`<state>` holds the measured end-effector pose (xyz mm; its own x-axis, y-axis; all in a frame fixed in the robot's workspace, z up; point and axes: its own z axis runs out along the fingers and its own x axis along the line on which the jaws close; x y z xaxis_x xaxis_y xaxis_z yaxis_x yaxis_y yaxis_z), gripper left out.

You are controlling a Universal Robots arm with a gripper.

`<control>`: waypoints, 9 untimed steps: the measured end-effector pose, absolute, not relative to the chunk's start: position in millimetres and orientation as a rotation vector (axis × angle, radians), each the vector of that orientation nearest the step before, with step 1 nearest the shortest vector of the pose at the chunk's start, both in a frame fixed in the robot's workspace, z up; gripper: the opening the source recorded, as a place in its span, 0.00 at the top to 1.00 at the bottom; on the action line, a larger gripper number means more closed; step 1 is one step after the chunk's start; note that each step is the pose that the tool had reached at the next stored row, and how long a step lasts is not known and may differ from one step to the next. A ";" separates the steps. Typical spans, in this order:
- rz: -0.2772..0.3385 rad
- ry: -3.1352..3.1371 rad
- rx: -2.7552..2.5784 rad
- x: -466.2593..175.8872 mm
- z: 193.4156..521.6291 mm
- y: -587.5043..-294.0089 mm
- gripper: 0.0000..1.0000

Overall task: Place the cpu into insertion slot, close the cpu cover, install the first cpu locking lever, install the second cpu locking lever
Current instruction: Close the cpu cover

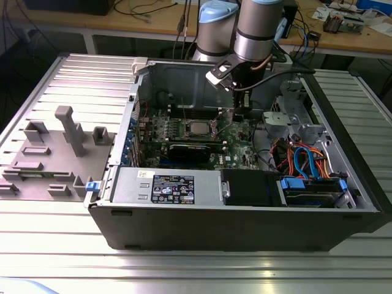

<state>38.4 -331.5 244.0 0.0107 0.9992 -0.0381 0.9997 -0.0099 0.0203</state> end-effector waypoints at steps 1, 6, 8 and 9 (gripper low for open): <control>-0.020 2.181 2.203 37.3 244.0 -331.5 0.89; -0.020 2.181 2.203 34.6 244.0 -331.5 0.89; -0.020 2.181 2.203 34.6 244.0 -331.5 0.89; -0.020 2.181 2.203 34.6 244.0 -331.5 0.89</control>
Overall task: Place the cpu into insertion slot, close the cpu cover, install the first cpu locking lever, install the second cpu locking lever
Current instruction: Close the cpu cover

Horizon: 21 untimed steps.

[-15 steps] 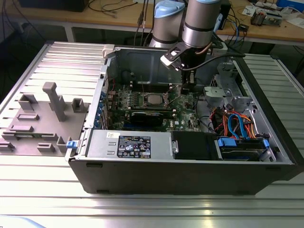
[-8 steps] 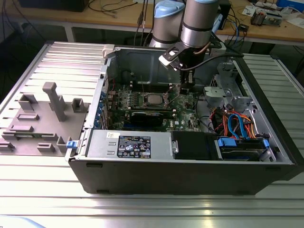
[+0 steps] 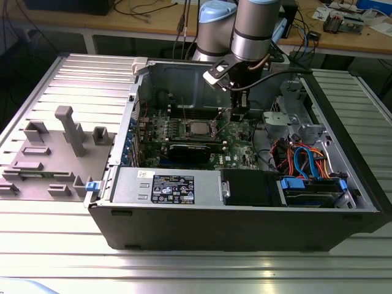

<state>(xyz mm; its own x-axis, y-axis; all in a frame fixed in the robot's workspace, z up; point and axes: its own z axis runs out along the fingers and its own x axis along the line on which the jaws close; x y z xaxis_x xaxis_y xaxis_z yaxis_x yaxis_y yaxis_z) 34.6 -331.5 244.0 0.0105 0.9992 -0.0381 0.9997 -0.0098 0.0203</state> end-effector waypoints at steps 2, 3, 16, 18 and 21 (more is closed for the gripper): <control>-0.020 2.181 2.203 34.5 244.0 -331.5 0.89; -0.020 2.181 2.203 34.5 244.0 -331.5 0.89; -0.020 2.181 2.203 26.7 244.3 -331.5 0.89; -0.020 2.181 2.203 26.5 244.3 -331.5 0.89; -0.020 2.181 2.203 26.4 244.3 -331.5 0.89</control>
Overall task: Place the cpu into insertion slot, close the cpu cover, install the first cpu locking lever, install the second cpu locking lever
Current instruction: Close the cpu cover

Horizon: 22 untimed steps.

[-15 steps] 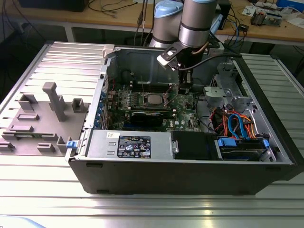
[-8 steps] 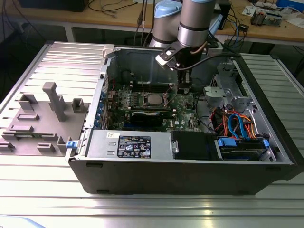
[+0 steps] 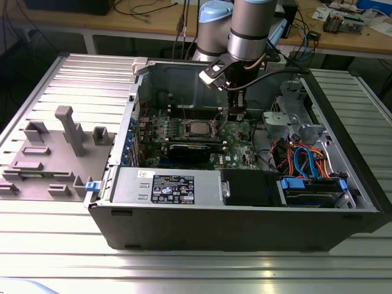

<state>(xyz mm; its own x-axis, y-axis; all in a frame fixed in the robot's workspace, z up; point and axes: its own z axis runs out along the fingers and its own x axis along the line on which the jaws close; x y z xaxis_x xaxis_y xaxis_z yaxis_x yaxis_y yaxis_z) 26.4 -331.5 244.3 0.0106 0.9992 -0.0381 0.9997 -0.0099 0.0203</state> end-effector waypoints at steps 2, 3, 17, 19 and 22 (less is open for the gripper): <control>-0.020 2.181 2.203 26.4 244.3 -331.5 0.89; -0.020 2.181 2.204 26.2 244.3 -331.5 0.89; -0.020 2.181 2.203 19.9 244.3 -331.5 0.89; -0.020 2.181 2.203 19.3 244.3 -331.5 0.89; -0.020 2.181 2.203 18.4 244.3 -331.5 0.89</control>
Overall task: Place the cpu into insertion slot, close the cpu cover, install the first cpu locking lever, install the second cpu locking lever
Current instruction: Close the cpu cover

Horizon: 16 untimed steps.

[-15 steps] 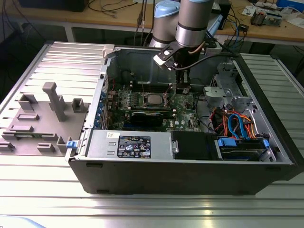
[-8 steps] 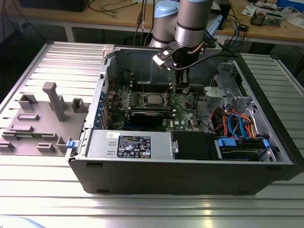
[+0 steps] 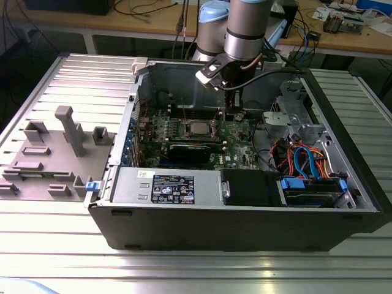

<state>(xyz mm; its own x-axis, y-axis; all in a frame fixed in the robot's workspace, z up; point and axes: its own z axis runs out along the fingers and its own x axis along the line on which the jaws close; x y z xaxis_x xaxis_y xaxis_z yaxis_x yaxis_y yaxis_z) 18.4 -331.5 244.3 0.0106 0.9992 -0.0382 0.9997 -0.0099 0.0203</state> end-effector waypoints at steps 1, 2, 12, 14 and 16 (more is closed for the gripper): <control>-0.020 2.181 2.203 17.9 244.3 -331.5 0.89; -0.020 2.181 2.203 17.4 244.3 -331.5 0.89; -0.020 2.181 2.203 14.3 244.3 -331.5 0.89; -0.020 2.181 2.203 13.8 244.3 -331.5 0.89; -0.020 2.181 2.203 13.3 244.3 -331.5 0.89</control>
